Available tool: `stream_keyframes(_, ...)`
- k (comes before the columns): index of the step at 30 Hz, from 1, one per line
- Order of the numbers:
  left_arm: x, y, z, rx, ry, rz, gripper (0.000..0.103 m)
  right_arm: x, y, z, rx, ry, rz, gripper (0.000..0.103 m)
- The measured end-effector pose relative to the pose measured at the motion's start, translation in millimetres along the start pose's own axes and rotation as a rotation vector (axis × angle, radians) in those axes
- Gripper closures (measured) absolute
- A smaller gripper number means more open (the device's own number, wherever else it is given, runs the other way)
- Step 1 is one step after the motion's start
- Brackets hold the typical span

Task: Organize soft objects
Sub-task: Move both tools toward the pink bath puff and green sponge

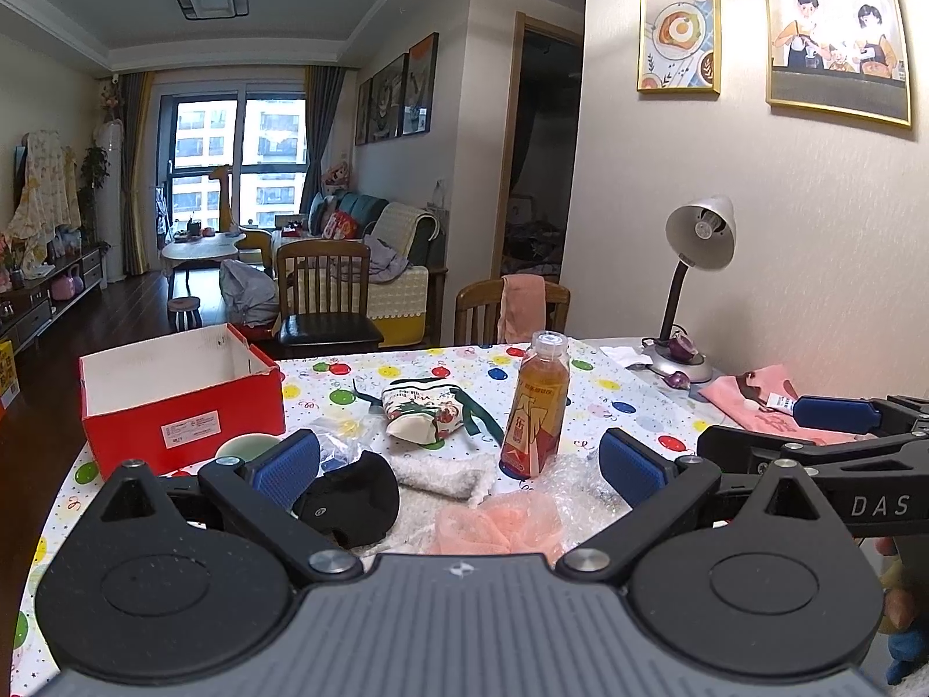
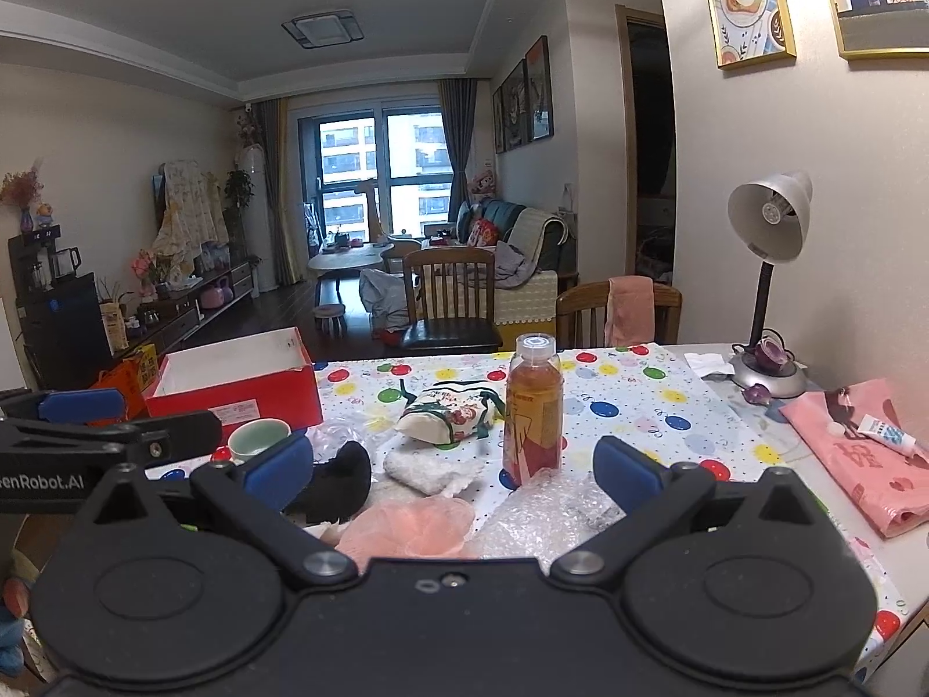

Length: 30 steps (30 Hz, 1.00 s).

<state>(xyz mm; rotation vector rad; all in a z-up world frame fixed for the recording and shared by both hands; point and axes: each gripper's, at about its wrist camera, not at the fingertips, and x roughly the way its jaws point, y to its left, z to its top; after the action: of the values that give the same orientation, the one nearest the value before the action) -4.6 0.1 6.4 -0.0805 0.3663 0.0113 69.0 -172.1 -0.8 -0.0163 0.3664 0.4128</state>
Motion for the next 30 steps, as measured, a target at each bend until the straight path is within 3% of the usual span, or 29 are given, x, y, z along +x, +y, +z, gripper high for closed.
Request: stream_keyframes(30, -0.5, -2.8, -1.5, -0.014, -0.009, -0.047, 0.000, -7.8, -5.1, 2.9, -0.037, -0.023, -0.042, 0.000)
